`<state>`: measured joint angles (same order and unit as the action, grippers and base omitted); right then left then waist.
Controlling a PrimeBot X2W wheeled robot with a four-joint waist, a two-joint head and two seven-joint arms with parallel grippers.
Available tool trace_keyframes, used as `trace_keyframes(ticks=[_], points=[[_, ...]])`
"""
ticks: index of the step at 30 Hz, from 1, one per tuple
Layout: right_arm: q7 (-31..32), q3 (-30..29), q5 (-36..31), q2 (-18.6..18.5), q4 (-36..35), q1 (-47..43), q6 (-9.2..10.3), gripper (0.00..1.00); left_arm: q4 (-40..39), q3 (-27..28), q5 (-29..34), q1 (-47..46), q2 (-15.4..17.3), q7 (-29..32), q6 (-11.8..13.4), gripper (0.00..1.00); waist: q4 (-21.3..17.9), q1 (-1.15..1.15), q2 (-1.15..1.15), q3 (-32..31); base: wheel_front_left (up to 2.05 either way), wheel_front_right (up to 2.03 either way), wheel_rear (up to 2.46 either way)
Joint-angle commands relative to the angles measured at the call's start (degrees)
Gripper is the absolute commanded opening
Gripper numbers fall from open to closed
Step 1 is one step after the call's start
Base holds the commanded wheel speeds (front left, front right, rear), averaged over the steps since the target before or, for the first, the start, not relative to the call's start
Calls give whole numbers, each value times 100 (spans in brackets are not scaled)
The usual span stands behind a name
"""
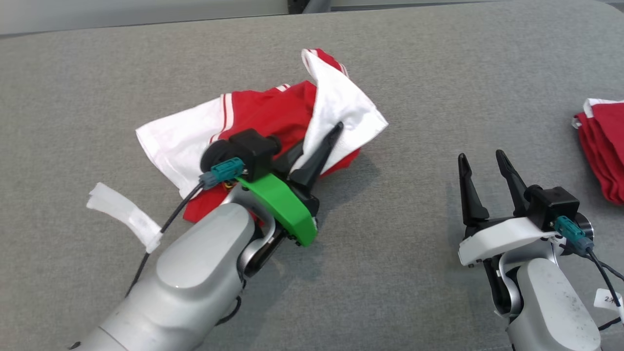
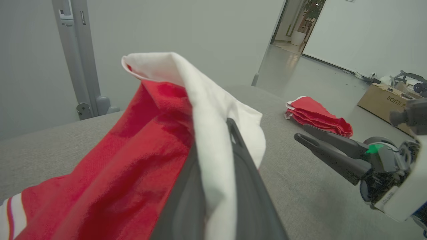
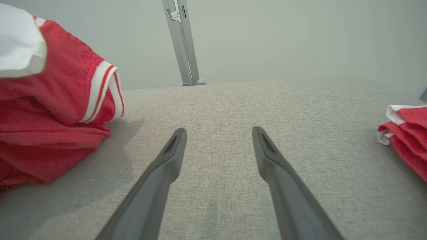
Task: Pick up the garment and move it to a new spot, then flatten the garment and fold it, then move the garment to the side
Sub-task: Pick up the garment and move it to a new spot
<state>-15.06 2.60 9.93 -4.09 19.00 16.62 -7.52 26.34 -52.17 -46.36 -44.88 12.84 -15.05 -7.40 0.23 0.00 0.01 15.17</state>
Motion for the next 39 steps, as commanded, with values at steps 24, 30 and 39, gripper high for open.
trace_keyframes(ticks=[24,30,39], points=[[-17,-31,119,107,-102,-262,6,100,459,2326,1455,1846,98,-9,593,100,-726,0,-1,-662,0,0,0],[-17,-30,184,108,5,-540,6,100,-314,3832,2178,3252,-18,-9,975,100,-503,0,-1,-1139,0,0,0],[-17,-80,171,109,31,-942,7,100,-1021,5003,2972,4725,-632,-9,613,100,-312,0,-1,-1315,0,0,0]])
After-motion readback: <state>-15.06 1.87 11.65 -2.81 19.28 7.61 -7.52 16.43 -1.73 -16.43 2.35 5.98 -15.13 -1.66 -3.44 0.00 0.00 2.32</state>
